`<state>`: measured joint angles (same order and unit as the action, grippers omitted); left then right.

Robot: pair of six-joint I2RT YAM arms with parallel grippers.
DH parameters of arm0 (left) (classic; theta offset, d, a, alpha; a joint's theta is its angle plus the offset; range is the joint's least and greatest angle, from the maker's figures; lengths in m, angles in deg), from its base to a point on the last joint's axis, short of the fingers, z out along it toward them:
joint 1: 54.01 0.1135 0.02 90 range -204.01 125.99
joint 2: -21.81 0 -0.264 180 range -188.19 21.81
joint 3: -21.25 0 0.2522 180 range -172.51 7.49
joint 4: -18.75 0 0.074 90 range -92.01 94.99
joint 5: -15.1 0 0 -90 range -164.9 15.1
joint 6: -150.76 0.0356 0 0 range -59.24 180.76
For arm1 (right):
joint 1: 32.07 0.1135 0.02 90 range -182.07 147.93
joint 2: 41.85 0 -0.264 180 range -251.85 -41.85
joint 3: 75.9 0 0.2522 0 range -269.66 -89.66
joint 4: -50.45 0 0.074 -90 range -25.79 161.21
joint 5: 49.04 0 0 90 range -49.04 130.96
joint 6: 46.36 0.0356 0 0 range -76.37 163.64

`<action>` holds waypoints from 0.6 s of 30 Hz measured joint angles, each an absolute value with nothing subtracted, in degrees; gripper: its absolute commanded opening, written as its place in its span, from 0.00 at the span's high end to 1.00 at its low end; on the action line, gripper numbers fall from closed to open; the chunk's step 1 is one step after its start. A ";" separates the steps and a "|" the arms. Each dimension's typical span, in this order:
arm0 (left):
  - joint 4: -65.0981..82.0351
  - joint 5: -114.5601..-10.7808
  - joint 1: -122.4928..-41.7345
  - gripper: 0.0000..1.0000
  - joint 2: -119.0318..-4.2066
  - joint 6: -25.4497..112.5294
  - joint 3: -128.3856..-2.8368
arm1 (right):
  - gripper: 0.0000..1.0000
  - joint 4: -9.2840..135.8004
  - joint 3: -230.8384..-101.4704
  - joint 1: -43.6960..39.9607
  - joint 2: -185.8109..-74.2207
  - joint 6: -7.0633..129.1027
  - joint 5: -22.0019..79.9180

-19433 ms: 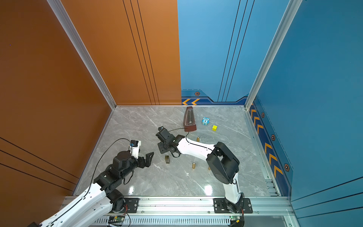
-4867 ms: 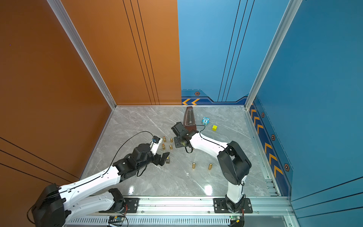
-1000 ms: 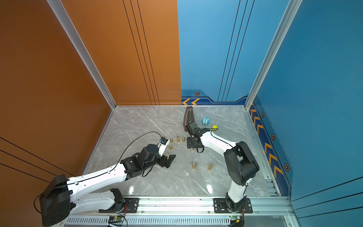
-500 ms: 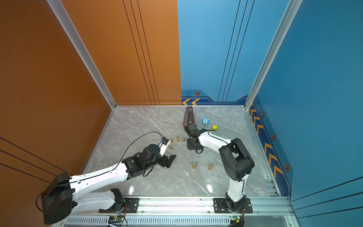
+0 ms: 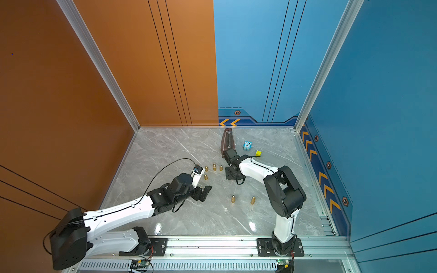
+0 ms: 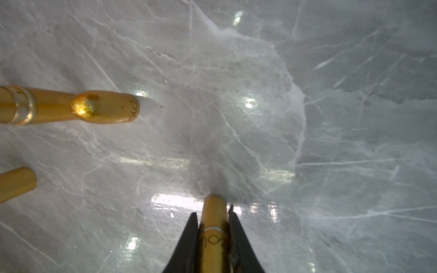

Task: Open the lipstick cap
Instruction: Pick up the lipstick at the center of the board.

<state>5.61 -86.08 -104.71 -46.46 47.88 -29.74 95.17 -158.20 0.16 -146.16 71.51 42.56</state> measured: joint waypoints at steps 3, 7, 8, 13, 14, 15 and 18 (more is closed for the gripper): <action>5.61 -86.08 -104.71 0.01 -46.37 48.57 -29.74 | 0.82 95.69 -158.20 0.16 -144.24 71.32 40.36; 5.61 -86.04 -104.71 0.01 -45.35 50.17 -29.67 | 0.81 97.18 -158.22 0.16 -139.65 70.68 35.66; 5.63 -85.99 -104.71 0.01 -44.93 50.63 -29.57 | 0.81 97.62 -158.24 0.16 -138.47 70.51 34.02; 6.88 -84.55 -104.54 0.01 -43.33 53.32 -28.43 | 0.81 100.24 -158.50 0.16 -134.62 70.40 25.14; 6.96 -83.98 -104.41 0.01 -43.33 53.84 -28.41 | 0.81 100.74 -158.52 0.16 -134.10 70.40 23.22; 7.01 -83.28 -104.25 0.01 -43.33 54.26 -28.38 | 0.81 101.25 -158.57 0.16 -133.71 70.42 21.43; 7.88 -80.62 -103.88 0.02 -43.33 55.79 -28.19 | 0.81 102.47 -158.59 0.22 -132.35 70.44 16.25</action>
